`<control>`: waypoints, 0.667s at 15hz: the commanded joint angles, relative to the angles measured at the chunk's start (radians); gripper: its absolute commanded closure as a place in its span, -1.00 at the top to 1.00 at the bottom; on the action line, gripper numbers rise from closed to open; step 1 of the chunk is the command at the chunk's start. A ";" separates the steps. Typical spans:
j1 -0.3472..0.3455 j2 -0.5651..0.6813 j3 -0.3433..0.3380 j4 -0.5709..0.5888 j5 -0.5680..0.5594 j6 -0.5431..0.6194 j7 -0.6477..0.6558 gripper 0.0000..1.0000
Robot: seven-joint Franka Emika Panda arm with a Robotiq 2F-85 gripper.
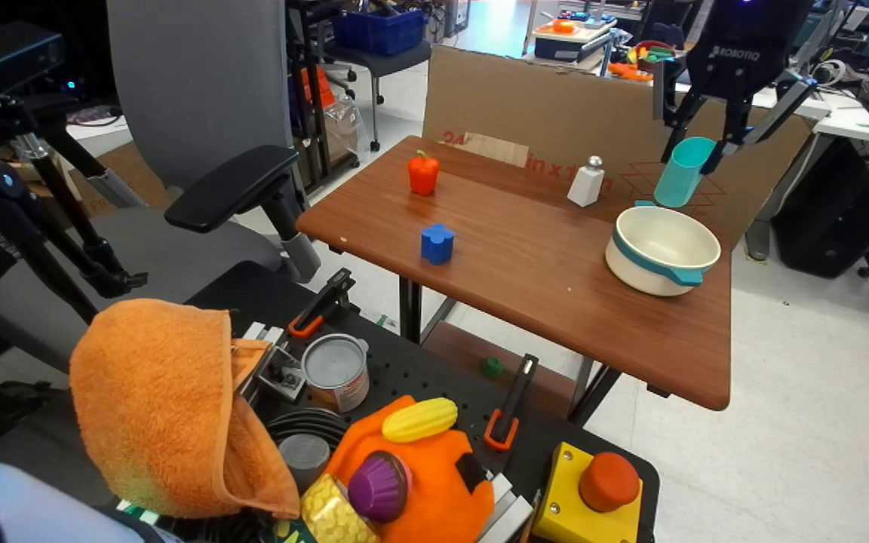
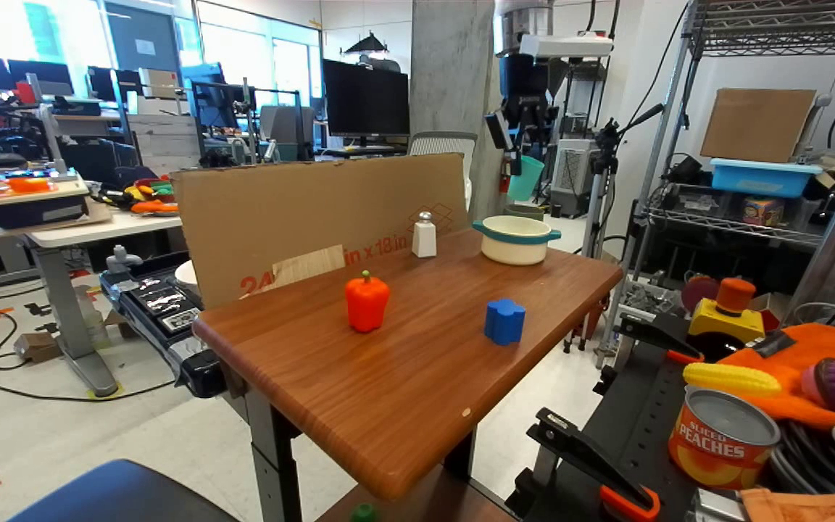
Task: Pick up the cup and put it in the bowl
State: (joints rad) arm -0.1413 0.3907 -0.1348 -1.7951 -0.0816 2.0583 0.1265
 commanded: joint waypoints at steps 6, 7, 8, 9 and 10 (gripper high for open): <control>0.000 0.285 -0.005 0.321 0.016 -0.215 0.047 -0.65; -0.001 0.314 -0.006 0.352 0.017 -0.232 0.052 -0.65; -0.001 0.338 -0.006 0.380 0.018 -0.246 0.056 -0.65; -0.003 0.362 -0.007 0.408 0.020 -0.255 0.061 -0.65; -0.003 0.384 -0.009 0.433 0.020 -0.258 0.072 -0.65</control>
State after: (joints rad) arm -0.1414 0.6910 -0.1354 -1.4872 -0.0800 1.8628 0.1779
